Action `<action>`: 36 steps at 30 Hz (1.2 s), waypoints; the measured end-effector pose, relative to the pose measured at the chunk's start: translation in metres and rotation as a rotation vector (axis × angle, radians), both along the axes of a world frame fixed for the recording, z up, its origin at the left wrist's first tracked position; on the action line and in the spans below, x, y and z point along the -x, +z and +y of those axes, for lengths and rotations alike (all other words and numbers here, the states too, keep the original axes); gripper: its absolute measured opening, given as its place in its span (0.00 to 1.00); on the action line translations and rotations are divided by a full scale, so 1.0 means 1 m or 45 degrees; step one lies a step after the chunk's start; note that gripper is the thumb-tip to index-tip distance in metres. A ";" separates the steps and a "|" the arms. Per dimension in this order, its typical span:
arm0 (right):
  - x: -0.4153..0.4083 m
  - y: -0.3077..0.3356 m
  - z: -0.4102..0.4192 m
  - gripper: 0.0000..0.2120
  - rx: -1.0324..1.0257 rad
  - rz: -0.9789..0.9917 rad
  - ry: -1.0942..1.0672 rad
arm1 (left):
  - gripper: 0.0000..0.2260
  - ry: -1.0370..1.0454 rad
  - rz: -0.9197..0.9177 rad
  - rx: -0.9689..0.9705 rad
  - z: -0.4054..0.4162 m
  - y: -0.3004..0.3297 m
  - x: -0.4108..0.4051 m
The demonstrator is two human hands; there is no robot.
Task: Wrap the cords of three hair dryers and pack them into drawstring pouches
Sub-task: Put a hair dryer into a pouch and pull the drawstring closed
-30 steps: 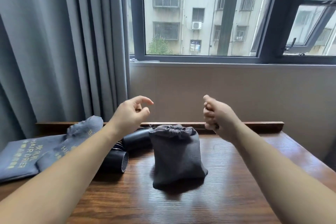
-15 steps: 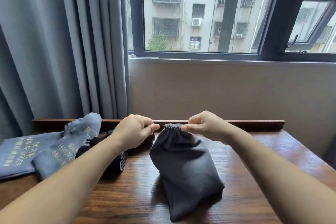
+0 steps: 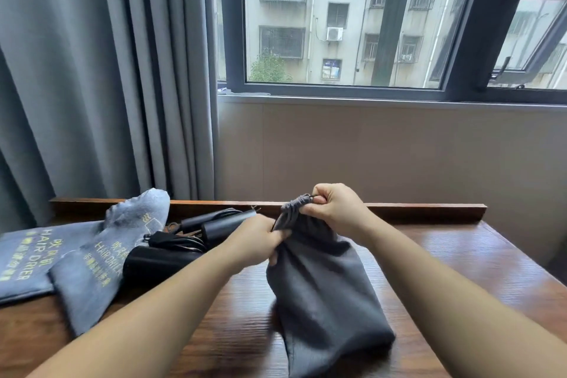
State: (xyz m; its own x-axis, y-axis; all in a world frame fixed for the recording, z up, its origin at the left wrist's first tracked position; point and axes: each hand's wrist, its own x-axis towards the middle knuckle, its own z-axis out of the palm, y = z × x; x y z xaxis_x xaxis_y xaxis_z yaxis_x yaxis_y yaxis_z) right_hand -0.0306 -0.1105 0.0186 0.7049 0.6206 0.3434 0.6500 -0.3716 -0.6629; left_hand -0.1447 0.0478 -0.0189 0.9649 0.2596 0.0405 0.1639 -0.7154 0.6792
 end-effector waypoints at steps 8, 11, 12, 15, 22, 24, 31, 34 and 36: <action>-0.035 0.043 0.012 0.11 -0.558 0.138 -0.060 | 0.11 0.214 -0.566 -0.050 0.013 0.051 -0.037; -0.024 0.037 0.004 0.12 -0.592 0.185 0.026 | 0.09 0.150 -0.627 -0.050 0.015 0.045 -0.029; -0.015 0.030 -0.001 0.16 -0.579 0.201 0.055 | 0.09 0.117 -0.618 -0.038 0.016 0.039 -0.021; 0.014 0.002 -0.017 0.24 -0.481 0.309 0.130 | 0.14 0.009 -0.528 -0.035 0.017 0.015 0.008; 0.057 -0.070 -0.068 0.25 0.060 0.569 0.292 | 0.12 -0.175 -0.272 -0.206 0.008 -0.044 0.076; 0.065 -0.086 -0.072 0.25 0.267 0.410 0.248 | 0.18 -0.209 -0.167 -0.344 0.010 -0.064 0.083; 0.053 -0.115 -0.059 0.19 0.324 0.037 0.147 | 0.23 -0.176 -0.067 -0.542 0.006 -0.088 0.076; 0.039 -0.117 -0.049 0.12 0.348 0.049 0.124 | 0.15 -0.137 -0.017 -0.551 0.002 -0.082 0.065; 0.031 -0.120 -0.046 0.14 0.332 0.058 0.147 | 0.18 -0.113 0.001 -0.551 0.001 -0.080 0.060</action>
